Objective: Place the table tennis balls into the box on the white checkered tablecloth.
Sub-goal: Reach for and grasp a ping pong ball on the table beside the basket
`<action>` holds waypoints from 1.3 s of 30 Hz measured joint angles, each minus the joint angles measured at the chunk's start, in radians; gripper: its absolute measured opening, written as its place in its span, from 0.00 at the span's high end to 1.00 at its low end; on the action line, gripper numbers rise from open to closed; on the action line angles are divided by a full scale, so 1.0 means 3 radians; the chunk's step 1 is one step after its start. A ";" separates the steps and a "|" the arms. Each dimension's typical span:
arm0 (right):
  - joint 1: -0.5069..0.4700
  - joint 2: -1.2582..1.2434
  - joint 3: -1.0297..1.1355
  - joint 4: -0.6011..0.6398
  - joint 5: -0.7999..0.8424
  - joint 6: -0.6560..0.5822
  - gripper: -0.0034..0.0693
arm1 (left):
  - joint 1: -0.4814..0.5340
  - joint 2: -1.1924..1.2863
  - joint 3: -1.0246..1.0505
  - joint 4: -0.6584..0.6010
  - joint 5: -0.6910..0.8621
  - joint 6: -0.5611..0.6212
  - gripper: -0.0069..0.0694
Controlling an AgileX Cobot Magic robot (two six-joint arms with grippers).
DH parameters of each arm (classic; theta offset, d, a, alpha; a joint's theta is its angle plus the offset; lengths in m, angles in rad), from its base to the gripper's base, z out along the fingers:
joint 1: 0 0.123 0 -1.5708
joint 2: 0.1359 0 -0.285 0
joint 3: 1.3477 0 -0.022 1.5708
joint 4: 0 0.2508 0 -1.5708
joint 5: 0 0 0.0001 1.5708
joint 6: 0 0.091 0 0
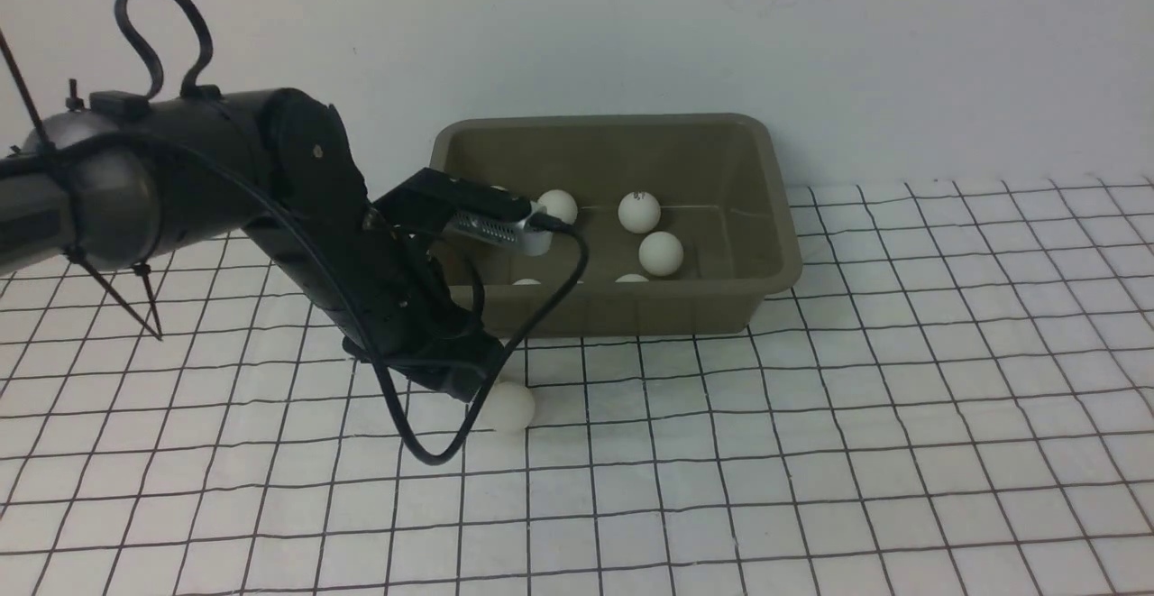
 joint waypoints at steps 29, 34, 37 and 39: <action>0.0000 0.0000 0.0000 0.0106 0.0007 -0.0022 0.98 | 0.0000 0.0329 0.0003 -0.0489 -0.0397 0.0245 0.29; 0.0000 0.0000 0.0000 0.0106 0.0007 -0.0023 0.98 | 0.0000 0.0352 0.0003 -0.0712 -0.0366 0.0457 0.29; 0.0000 0.0000 0.0000 0.0106 0.0007 -0.0026 0.98 | 0.0000 0.0386 0.0003 -0.0739 -0.0350 0.0510 0.29; 0.0000 0.0000 0.0000 0.0106 0.0007 -0.0026 0.98 | 0.0000 0.0419 0.0003 -0.0750 -0.0310 0.0532 0.29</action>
